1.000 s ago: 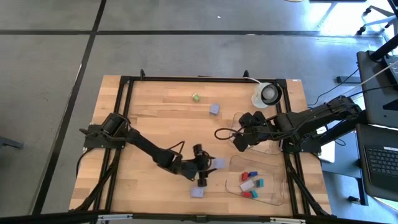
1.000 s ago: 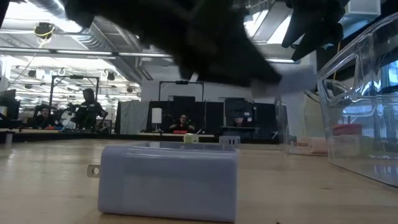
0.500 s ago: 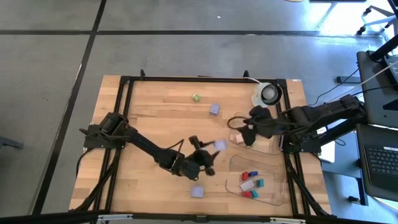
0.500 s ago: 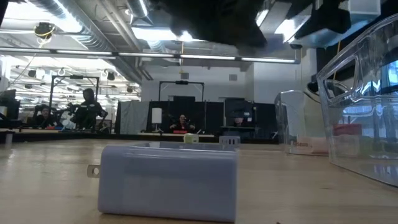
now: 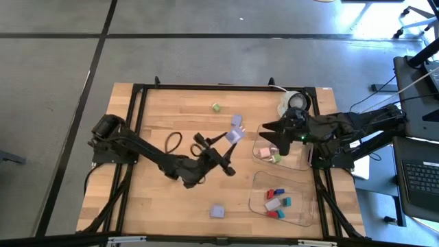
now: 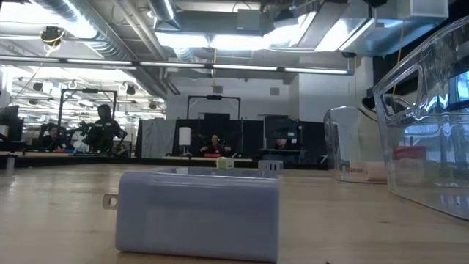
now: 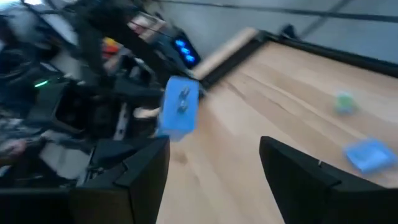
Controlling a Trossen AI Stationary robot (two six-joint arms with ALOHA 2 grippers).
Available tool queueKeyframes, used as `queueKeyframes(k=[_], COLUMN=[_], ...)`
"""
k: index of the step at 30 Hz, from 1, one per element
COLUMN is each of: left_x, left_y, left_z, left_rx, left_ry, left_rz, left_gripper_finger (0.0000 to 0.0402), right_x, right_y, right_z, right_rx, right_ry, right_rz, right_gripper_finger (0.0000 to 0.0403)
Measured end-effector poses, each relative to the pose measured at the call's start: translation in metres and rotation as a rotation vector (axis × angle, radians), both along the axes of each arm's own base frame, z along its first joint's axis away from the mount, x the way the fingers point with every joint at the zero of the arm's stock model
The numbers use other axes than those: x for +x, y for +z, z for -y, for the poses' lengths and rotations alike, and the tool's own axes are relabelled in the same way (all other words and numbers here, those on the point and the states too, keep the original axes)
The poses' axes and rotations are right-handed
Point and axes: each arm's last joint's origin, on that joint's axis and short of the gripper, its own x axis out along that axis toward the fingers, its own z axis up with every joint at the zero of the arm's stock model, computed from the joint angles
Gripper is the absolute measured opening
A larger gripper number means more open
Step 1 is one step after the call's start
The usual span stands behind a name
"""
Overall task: Pick & Place Office items
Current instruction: Put the middle blue charger adapter into the top transparent bin
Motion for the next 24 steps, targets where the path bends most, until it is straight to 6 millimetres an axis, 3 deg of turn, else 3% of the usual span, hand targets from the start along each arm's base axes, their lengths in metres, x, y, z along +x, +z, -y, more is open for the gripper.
queueKeyframes(k=[10,15,24], left_x=[-0.016,-0.015,-0.010], left_y=[0.046,0.050,0.050], left_z=[-0.006,-0.008,-0.024], left_rx=[0.057,0.133,0.121], left_ry=[-0.061,-0.119,-0.069], left_rz=[0.160,0.163,0.169], left_gripper_finger=[0.0208,0.0209,0.0209], right_x=[0.006,0.015,0.036], right_y=[0.015,0.012,0.009], right_z=[-0.004,-0.007,-0.014], right_rx=[0.009,0.036,0.171], right_ry=[0.076,0.070,0.038], right_rz=[0.146,0.158,0.226], right_gripper_finger=[0.0252,0.0252,0.0251])
